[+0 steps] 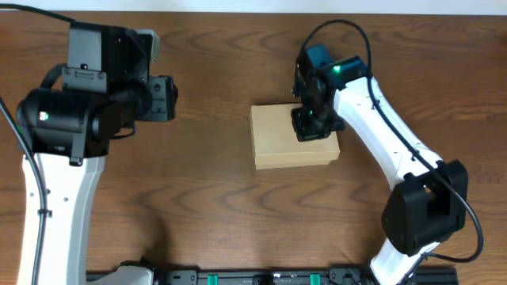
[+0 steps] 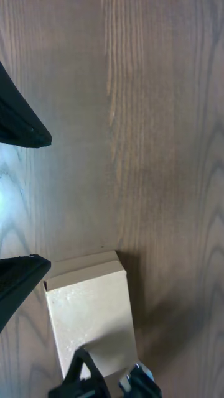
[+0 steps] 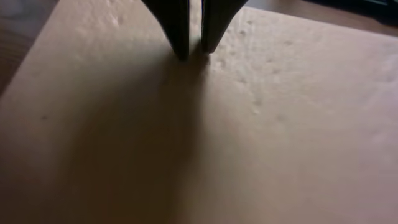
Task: Pack container
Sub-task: 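Press down on the box lid with the right gripper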
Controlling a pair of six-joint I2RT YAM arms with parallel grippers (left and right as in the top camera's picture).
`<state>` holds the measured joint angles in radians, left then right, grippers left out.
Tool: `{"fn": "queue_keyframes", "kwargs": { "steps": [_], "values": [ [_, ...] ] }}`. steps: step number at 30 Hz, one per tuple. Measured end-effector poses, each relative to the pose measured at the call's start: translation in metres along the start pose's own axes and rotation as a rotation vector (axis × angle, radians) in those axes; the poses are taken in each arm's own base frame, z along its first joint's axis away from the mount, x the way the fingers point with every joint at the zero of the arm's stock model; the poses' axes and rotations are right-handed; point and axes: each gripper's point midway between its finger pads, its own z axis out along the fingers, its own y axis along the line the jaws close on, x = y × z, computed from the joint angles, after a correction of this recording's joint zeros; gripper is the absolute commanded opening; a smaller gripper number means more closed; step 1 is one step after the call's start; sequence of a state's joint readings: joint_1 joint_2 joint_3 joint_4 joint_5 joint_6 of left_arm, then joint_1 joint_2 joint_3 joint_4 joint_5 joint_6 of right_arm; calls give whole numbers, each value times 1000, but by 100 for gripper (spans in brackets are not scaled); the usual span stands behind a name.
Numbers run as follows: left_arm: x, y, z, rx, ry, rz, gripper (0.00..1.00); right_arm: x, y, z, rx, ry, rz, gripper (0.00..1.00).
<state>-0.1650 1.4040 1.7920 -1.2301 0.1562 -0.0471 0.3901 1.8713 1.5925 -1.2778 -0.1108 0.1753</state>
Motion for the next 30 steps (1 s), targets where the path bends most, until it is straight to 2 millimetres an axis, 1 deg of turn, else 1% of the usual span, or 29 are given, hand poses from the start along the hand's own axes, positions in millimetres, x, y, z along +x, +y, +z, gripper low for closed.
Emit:
{"fn": "queue_keyframes", "kwargs": {
  "steps": [3, 8, 30],
  "values": [
    [0, 0, -1, 0, -3, 0, 57, 4, -2, 7, 6, 13, 2, 1],
    [0, 0, -1, 0, -3, 0, 56, 5, -3, 11, 7, 16, 2, 1],
    [-2, -1, -3, 2, -16, 2, 57, 7, -4, 15, 11, 21, 3, 1]
  ]
}}
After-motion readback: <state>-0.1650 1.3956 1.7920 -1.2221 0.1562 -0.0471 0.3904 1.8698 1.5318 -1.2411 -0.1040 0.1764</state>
